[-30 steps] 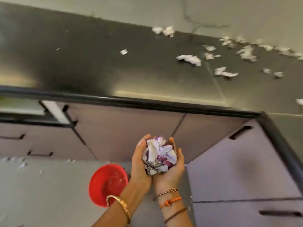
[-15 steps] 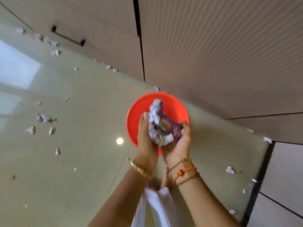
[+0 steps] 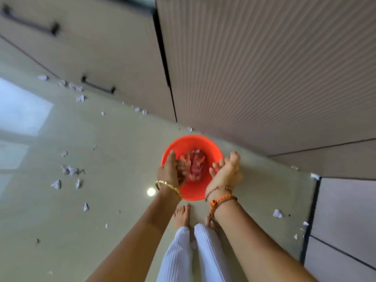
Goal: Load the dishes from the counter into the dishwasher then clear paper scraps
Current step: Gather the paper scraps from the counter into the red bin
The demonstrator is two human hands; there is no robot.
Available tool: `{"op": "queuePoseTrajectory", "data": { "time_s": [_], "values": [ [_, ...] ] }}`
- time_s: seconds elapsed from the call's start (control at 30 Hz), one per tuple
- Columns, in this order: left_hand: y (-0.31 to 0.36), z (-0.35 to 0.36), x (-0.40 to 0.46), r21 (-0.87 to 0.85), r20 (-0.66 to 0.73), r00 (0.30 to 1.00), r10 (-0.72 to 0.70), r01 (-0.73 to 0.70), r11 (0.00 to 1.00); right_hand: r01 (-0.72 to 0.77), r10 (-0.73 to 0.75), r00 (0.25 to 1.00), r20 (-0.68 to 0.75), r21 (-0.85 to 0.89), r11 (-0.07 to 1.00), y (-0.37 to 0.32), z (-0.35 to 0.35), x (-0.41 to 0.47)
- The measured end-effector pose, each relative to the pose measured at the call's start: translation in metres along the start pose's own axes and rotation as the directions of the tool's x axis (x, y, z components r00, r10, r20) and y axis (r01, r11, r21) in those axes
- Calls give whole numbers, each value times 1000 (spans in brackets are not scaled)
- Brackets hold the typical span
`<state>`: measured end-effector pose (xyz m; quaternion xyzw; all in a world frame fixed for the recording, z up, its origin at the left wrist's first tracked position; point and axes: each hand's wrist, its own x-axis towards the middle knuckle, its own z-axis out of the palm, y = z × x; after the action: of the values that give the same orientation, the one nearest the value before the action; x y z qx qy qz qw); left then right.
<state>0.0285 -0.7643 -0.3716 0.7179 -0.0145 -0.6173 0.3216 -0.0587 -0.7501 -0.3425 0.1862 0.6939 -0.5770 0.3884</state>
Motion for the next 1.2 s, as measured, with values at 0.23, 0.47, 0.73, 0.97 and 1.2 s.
{"op": "queuePoseTrajectory", "data": {
  "time_s": [0.23,0.47,0.73,0.97,1.2],
  "values": [
    [106,26,-206,179,312,931,188,-252,951,335,-354,935,35,243,910,-176,-37,-153],
    [97,118,-366,238,780,600,178,-547,803,772,-803,592,60,241,587,-302,-149,-202],
    [37,195,-480,65,986,146,84,-793,606,907,-927,350,-136,-198,372,-418,-267,-203],
    [-46,317,-548,-74,997,-52,56,-824,562,811,-950,235,-205,-498,308,-525,-384,-110],
    [-108,427,-577,-47,991,37,127,-797,603,640,-946,300,-122,-710,294,-585,-436,-22]
  ]
}}
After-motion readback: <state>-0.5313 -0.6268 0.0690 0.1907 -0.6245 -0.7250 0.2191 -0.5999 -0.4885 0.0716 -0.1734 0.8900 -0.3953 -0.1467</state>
